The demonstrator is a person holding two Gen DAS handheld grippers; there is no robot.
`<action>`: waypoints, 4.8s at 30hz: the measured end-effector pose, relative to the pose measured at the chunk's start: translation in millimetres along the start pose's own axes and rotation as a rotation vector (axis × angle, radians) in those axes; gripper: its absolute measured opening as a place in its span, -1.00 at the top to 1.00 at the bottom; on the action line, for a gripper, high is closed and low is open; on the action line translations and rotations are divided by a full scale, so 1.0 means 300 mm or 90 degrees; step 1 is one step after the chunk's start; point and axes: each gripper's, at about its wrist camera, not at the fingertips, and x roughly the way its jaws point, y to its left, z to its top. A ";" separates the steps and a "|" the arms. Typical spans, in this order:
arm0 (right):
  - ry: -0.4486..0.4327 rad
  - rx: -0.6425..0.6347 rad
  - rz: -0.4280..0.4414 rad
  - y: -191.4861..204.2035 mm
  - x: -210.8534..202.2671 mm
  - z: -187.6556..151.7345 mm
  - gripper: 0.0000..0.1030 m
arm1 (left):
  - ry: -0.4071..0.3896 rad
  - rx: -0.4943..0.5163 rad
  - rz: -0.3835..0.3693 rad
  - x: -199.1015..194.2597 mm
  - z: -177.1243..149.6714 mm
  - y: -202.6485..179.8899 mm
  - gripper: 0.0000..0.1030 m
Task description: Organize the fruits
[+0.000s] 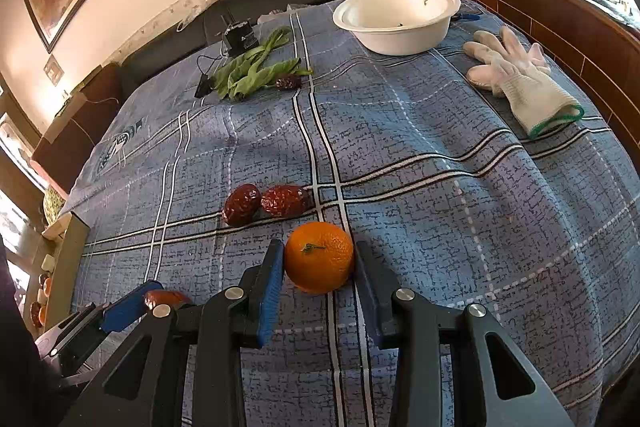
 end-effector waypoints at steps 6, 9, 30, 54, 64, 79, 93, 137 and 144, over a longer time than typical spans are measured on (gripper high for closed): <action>-0.018 -0.002 0.000 0.010 -0.010 0.001 0.27 | -0.014 -0.007 0.003 -0.012 -0.003 0.006 0.07; -0.032 -0.011 0.001 0.022 -0.019 0.000 0.27 | -0.026 -0.013 0.006 -0.030 -0.011 0.011 0.07; -0.068 -0.181 0.074 0.403 -0.164 -0.119 0.26 | -0.130 -0.259 0.196 -0.647 -0.202 0.531 0.05; 0.099 -0.465 0.239 1.153 -0.022 -0.483 0.24 | -0.092 -0.403 0.260 -0.716 -0.401 0.898 0.05; 0.071 -0.489 0.244 1.161 -0.060 -0.498 0.01 | -0.125 -0.415 0.248 -0.769 -0.386 0.863 -0.06; -0.040 -0.281 0.176 0.774 -0.269 -0.378 -0.49 | -0.213 -0.231 0.370 -0.865 -0.269 0.478 -0.79; -0.044 -0.177 0.143 0.516 -0.289 -0.336 -0.51 | -0.153 -0.120 0.356 -0.718 -0.207 0.261 -0.79; -0.018 -0.082 -0.037 0.092 0.086 0.130 -0.14 | -0.028 -0.135 0.223 -0.454 -0.183 0.248 -0.79; 0.061 -0.076 0.085 0.120 0.134 0.121 -0.07 | -0.017 -0.145 0.208 -0.430 -0.180 0.262 -0.79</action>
